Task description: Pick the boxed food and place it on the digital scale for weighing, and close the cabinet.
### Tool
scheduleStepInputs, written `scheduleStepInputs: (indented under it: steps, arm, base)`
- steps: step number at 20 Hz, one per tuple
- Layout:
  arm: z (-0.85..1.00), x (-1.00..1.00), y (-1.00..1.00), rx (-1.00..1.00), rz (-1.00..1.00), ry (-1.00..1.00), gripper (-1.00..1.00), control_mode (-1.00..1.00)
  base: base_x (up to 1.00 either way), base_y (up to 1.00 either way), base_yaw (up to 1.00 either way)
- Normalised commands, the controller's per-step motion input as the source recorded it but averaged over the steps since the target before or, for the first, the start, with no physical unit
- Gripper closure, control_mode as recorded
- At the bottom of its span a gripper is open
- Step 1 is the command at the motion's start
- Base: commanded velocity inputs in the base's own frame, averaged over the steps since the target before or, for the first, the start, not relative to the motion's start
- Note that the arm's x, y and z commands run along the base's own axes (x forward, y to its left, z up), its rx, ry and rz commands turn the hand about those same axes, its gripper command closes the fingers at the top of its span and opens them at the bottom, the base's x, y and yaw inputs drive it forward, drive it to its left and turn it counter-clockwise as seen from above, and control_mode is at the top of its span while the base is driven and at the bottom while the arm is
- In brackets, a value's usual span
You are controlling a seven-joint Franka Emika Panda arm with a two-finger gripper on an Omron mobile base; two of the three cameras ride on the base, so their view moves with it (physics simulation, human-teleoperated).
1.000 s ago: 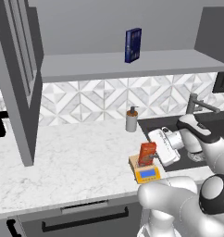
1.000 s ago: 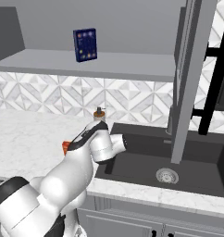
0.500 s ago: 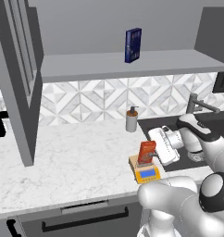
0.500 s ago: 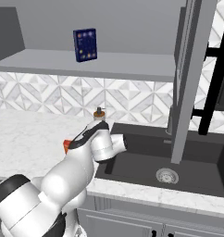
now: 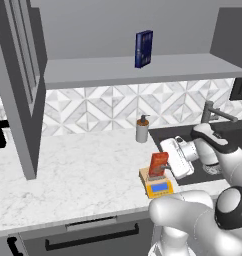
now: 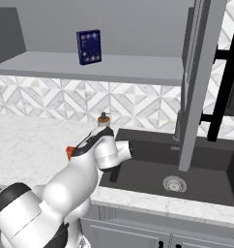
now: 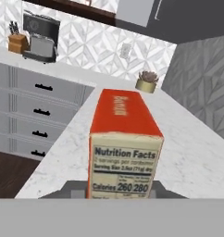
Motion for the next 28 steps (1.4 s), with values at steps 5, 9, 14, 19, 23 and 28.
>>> scheduleStepInputs:
  steps: [5, 9, 14, 19, 23, 28]
  arm:
    - [-0.06, 0.0, 0.0, 0.0, 0.0, 0.12, -1.0, -1.0]
    - [-0.01, 0.0, 0.0, 0.0, 0.0, 0.01, -1.0, -1.0]
    - [0.0, 0.0, 0.0, 0.0, 0.0, 0.0, -1.0, -1.0]
    - [0.0, 0.0, -0.03, 0.0, 0.0, 0.0, -1.0, -1.0]
    - [0.0, 0.0, -0.38, 0.0, 0.0, -0.01, -1.0, -1.0]
    - [0.0, -0.07, -0.46, 0.0, 0.0, -0.07, -1.0, -1.0]
  base:
    - [0.0, 0.0, 0.0]
    - [0.0, 0.0, 0.0]
    - [0.0, 0.0, 0.0]
    - [0.0, 0.0, 0.0]
    - [0.0, 0.0, 0.0]
    - [0.0, 0.0, 0.0]
